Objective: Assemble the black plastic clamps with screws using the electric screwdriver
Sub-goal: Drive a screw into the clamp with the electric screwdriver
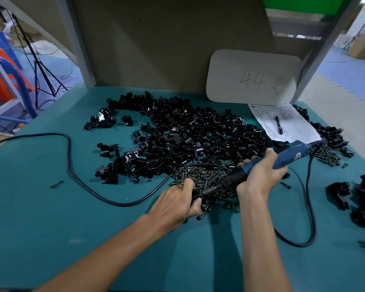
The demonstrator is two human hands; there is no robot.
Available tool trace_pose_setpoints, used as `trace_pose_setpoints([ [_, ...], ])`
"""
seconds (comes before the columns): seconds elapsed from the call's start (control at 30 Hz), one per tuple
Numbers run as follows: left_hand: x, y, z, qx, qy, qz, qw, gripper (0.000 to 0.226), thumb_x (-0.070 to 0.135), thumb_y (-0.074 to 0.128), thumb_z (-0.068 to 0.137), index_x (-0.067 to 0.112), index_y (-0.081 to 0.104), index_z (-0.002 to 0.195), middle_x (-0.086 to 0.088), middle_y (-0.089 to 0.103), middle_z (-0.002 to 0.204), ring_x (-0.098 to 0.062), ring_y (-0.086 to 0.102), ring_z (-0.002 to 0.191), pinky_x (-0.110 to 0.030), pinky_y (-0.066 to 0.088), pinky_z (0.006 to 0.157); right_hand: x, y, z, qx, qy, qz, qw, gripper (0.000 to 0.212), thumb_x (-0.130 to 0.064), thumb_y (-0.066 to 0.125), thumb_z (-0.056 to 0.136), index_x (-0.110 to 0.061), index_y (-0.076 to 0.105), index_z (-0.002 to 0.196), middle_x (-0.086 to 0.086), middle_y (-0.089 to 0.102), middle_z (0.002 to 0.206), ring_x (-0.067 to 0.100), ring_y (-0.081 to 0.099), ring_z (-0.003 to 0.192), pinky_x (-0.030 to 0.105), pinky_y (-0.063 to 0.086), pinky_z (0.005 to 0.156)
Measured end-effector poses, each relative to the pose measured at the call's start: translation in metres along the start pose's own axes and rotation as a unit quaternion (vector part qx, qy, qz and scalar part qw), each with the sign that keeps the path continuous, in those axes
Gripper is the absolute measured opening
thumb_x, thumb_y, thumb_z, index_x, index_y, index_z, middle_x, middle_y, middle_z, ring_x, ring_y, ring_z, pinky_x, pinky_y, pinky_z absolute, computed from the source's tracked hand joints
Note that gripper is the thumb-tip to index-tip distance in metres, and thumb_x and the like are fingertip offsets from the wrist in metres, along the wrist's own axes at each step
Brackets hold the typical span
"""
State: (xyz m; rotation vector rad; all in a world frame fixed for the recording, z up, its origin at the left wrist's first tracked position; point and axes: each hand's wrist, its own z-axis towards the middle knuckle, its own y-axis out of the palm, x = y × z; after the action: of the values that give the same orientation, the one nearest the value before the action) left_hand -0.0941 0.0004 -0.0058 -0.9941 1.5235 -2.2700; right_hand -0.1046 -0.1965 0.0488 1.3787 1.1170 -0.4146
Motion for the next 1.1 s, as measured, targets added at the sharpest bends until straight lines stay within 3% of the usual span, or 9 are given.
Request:
trace_pose_setpoints([
  [0.27,-0.002,0.002,0.000,-0.002,-0.001,-0.014,1.000,0.024,0.043,0.035,0.097,0.019,0.030,0.100,0.005,0.046,0.069,-0.015,0.042,0.055,-0.026,0.022,0.047,-0.004,-0.007,-0.002,-0.030,0.008,0.013,0.999,0.059,-0.043,0.066,0.096,-0.019,0.034,0.139,0.005,0.057,0.081,0.016,0.057,0.057,0.033,0.054,0.058],
  [0.47,-0.004,0.004,0.000,0.001,0.002,-0.016,1.000,0.024,0.045,0.032,0.097,0.022,0.027,0.101,0.007,0.044,0.069,-0.010,0.043,0.056,-0.021,0.023,0.046,-0.041,-0.030,0.033,-0.069,0.027,-0.149,0.986,0.053,-0.016,0.071,0.094,-0.020,0.032,0.130,0.010,0.060,0.107,0.024,0.068,0.072,0.041,0.063,0.064],
  [0.53,-0.004,0.004,0.000,0.005,0.001,-0.013,1.000,0.023,0.043,0.035,0.098,0.021,0.027,0.101,0.008,0.042,0.070,-0.008,0.041,0.056,-0.022,0.022,0.046,-0.053,-0.049,0.044,-0.117,-0.016,-0.360,0.925,0.046,-0.017,0.074,0.091,-0.022,0.042,0.123,0.008,0.061,0.110,0.035,0.070,0.087,0.055,0.063,0.077],
  [0.6,-0.003,0.005,0.000,0.009,0.000,-0.008,1.000,0.022,0.040,0.038,0.100,0.021,0.028,0.102,0.005,0.046,0.071,-0.014,0.046,0.059,-0.026,0.023,0.050,-0.058,-0.064,0.048,-0.157,-0.081,-0.549,0.817,0.038,-0.023,0.076,0.089,-0.020,0.051,0.118,0.008,0.065,0.105,0.036,0.066,0.089,0.057,0.057,0.083],
  [0.7,-0.002,0.003,0.000,0.021,0.002,0.004,1.000,0.021,0.037,0.040,0.100,0.019,0.030,0.102,0.004,0.046,0.071,-0.020,0.048,0.062,-0.029,0.025,0.057,-0.056,-0.076,0.047,-0.178,-0.109,-0.666,0.716,0.037,-0.030,0.076,0.090,-0.012,0.060,0.117,0.012,0.067,0.104,0.033,0.058,0.090,0.044,0.048,0.081],
  [0.8,0.000,0.003,0.000,0.023,0.005,0.007,1.000,0.021,0.036,0.040,0.100,0.018,0.030,0.100,0.006,0.044,0.070,-0.019,0.047,0.062,-0.028,0.025,0.057,-0.049,-0.082,0.040,-0.166,-0.133,-0.750,0.626,0.060,-0.037,0.077,0.090,-0.010,0.056,0.138,0.022,0.056,0.134,0.039,0.046,0.120,0.049,0.036,0.103],
  [0.9,-0.001,0.003,0.000,0.023,0.006,0.006,1.000,0.022,0.037,0.039,0.100,0.017,0.032,0.101,0.003,0.047,0.070,-0.020,0.049,0.062,-0.028,0.025,0.057,-0.041,-0.077,0.003,-0.238,-0.237,-0.655,0.677,0.052,-0.041,0.073,0.091,-0.022,0.060,0.137,0.012,0.057,0.130,0.031,0.051,0.120,0.048,0.045,0.101],
  [1.0,-0.002,0.002,0.000,0.028,0.014,-0.007,0.999,0.023,0.037,0.041,0.099,0.015,0.033,0.100,0.001,0.049,0.069,-0.023,0.048,0.061,-0.030,0.020,0.057,-0.020,-0.068,-0.041,-0.424,-0.113,-0.519,0.733,0.018,-0.032,0.069,0.096,-0.031,0.071,0.114,-0.012,0.073,0.105,0.006,0.067,0.099,0.035,0.057,0.091],
  [1.1,-0.001,0.002,0.000,0.032,0.020,-0.006,0.999,0.025,0.039,0.039,0.097,0.015,0.034,0.101,0.001,0.050,0.072,-0.024,0.049,0.062,-0.029,0.023,0.058,-0.001,-0.067,-0.055,-0.454,-0.067,-0.479,0.748,0.012,-0.019,0.070,0.097,-0.029,0.073,0.103,-0.017,0.074,0.099,0.006,0.070,0.096,0.031,0.057,0.089],
])
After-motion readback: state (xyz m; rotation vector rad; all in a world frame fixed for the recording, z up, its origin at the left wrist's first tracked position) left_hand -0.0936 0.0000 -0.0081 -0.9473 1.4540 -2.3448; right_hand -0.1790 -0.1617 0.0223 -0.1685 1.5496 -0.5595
